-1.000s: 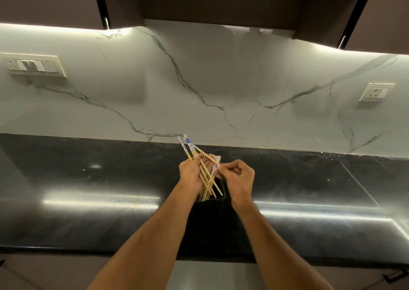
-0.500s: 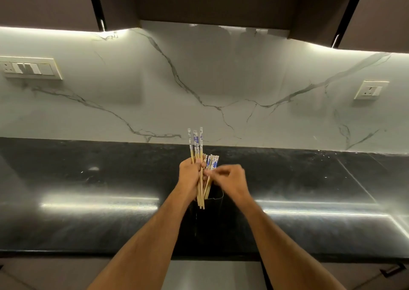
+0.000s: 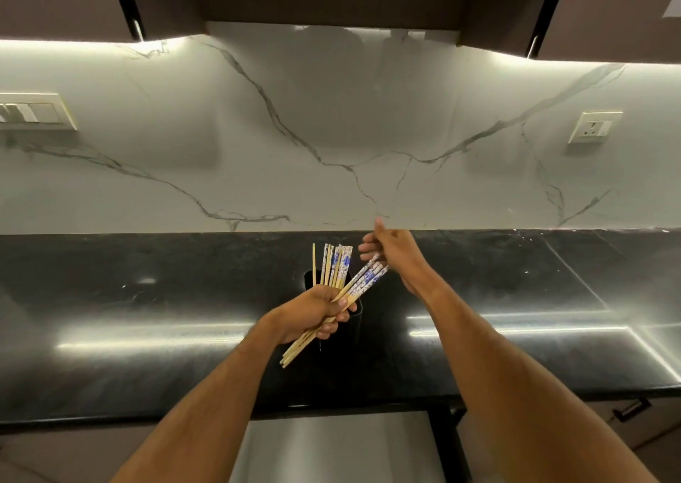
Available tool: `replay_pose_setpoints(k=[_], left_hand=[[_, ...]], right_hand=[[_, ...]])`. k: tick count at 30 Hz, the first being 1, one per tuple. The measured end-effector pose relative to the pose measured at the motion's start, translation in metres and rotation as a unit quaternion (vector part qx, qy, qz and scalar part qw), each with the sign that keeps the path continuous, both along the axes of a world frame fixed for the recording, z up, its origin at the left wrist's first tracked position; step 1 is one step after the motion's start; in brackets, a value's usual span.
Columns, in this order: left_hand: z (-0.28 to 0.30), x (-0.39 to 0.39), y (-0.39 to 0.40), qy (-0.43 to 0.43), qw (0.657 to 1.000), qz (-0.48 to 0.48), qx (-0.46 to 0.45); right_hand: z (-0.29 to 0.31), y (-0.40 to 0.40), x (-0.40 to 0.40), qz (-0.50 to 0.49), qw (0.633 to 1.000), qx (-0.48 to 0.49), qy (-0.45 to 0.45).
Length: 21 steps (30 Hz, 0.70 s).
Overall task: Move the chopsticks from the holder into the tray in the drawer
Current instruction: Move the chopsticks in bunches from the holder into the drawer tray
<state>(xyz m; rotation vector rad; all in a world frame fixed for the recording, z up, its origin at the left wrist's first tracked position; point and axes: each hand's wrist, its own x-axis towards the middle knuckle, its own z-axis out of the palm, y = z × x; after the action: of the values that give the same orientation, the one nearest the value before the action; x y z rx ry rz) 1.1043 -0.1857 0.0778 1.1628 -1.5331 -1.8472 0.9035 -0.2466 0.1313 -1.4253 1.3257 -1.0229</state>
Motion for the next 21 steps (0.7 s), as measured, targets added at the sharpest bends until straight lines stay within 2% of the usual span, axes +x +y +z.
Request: replay_pose_setpoints(k=[2,5,7,12,18,21], left_hand=[[0.002,0.001,0.001,-0.013,1.000,-0.023,-0.006],[0.004,-0.008,0.001,-0.032,0.998,-0.047,-0.006],[0.003,-0.014,0.000,-0.042,0.997,-0.059,-0.004],[0.000,-0.015,-0.002,-0.054,0.997,-0.056,-0.018],[0.002,-0.025,-0.001,-0.111,0.990,-0.078,-0.039],[0.002,-0.024,0.001,-0.135,0.987,-0.073,-0.054]], right_hand=[[-0.002,0.001,-0.010,0.010,0.998,0.049,-0.028],[-0.013,0.013,-0.003,0.114,0.987,0.112,-0.009],[-0.019,0.020,0.004,0.145,0.982,0.122,0.004],[-0.022,0.021,-0.005,0.074,0.988,0.126,-0.040],[-0.024,0.032,-0.006,0.164,0.978,0.126,0.030],[-0.020,0.038,-0.015,0.197,0.966,0.005,0.169]])
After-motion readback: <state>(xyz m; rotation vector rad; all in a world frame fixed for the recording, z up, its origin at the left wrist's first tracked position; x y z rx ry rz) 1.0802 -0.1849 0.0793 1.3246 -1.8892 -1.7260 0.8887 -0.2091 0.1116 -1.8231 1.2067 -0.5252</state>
